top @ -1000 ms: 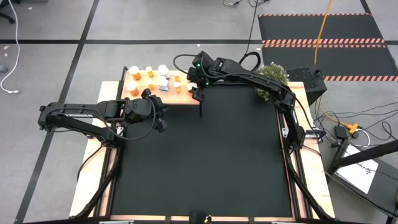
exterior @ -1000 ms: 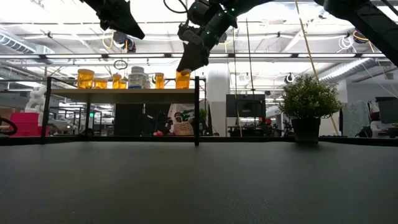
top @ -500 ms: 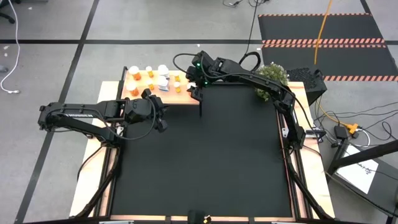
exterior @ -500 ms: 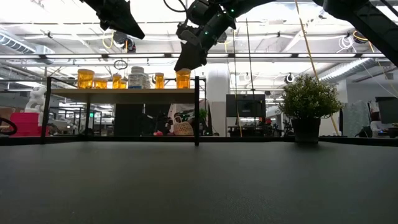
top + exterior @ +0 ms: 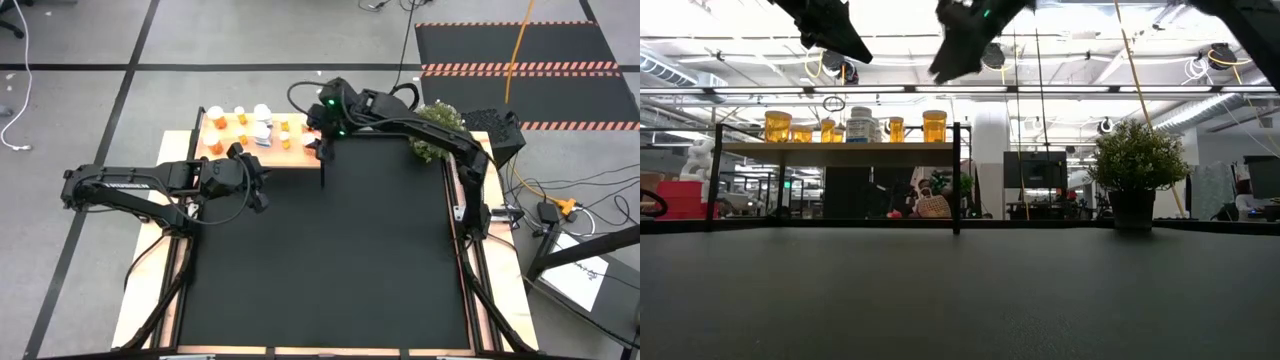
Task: Pick and place medicine bottles onto shelf by color
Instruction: Return to Home Position
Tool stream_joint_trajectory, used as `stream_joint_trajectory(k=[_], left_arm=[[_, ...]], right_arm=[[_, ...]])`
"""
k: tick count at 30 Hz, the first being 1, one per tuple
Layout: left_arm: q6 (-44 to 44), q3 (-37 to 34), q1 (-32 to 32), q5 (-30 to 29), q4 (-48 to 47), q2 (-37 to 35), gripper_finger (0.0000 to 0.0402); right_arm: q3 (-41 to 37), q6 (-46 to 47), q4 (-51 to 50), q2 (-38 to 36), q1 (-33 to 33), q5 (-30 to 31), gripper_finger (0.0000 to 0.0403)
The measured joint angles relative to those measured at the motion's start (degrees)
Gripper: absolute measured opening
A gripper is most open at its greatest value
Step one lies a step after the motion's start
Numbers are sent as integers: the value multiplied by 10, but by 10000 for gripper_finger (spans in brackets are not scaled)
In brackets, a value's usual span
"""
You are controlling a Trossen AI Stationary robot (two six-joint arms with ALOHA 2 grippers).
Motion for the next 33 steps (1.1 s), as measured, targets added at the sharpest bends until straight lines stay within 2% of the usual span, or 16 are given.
stream_joint_trajectory(k=[3,6,10,15,21,24,28,33], left_arm=[[-15,0,0,0,-1,-15,26],[-11,0,-3,-1,-5,-35,26],[-17,0,-14,-1,-14,-39,26],[-14,0,-30,-1,-3,-35,26],[-14,0,-30,-1,2,-35,26],[-30,0,-30,-6,-17,-39,26],[-47,-11,-31,-20,-22,-49,26],[-62,-61,-33,-21,5,-54,26]], right_arm=[[0,1,-71,-33,19,6,238],[-4,10,-112,-66,47,43,238],[-80,15,-83,-141,99,101,238],[-285,43,67,-281,161,163,238],[-568,110,314,-450,221,165,238],[-684,134,415,-514,246,175,238],[-793,141,477,-576,270,207,238],[-889,139,537,-626,278,208,238]])
